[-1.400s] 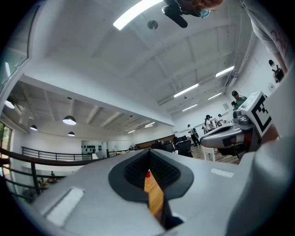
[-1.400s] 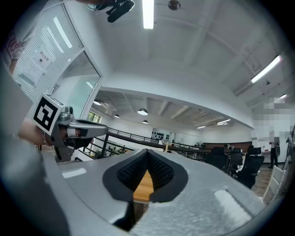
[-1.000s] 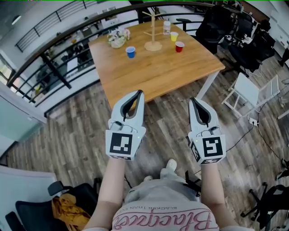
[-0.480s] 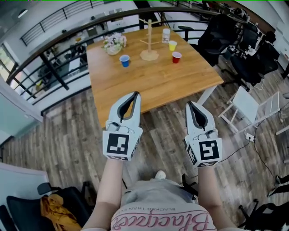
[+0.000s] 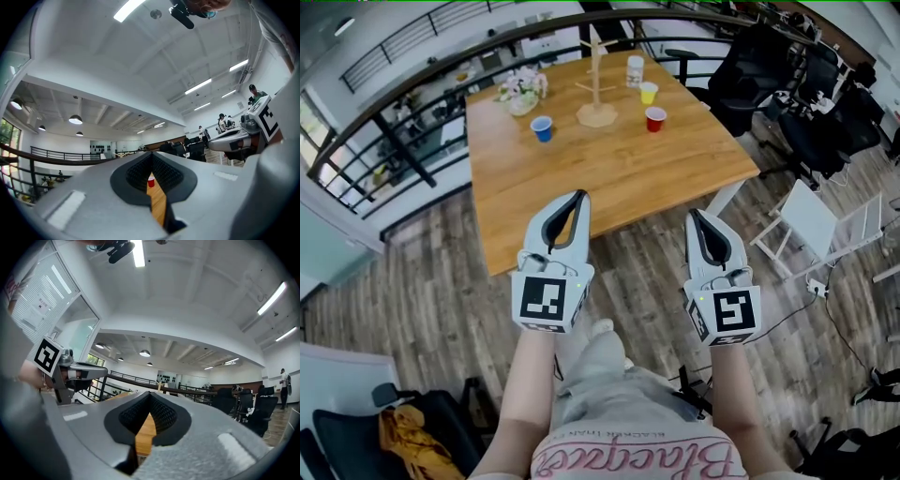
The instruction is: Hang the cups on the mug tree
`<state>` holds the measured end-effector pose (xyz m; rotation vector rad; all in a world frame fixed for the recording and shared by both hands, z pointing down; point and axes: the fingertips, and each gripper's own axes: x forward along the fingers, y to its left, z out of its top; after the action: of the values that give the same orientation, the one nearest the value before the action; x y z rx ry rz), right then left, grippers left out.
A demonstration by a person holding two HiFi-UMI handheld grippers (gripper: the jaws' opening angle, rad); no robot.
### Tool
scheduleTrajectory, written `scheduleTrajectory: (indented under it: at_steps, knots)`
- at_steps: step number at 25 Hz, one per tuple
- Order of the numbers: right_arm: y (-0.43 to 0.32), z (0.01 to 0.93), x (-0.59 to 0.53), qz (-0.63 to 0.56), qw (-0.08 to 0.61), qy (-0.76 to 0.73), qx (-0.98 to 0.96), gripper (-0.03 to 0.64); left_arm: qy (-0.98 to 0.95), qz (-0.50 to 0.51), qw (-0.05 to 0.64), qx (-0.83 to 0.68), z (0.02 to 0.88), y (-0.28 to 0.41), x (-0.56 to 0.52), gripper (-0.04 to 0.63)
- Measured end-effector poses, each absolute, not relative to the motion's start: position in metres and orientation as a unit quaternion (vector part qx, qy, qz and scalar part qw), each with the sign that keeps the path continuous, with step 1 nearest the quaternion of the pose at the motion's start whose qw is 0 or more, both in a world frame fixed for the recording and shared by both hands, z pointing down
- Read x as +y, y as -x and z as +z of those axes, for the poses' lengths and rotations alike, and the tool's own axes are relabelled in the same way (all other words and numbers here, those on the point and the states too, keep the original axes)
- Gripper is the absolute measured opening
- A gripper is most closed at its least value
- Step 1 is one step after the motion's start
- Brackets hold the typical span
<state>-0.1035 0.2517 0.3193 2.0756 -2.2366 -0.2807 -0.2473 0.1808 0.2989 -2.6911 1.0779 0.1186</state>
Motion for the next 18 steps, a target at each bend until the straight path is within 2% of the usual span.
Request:
scheduleTrajectory:
  at_steps: [18]
  knots:
    - [0.015, 0.315, 0.141, -0.083, 0.028, -0.691, -0.718, 0.002, 0.93, 0.022, 0.114, 0.348, 0.303, 0.149, 0.055, 0.012]
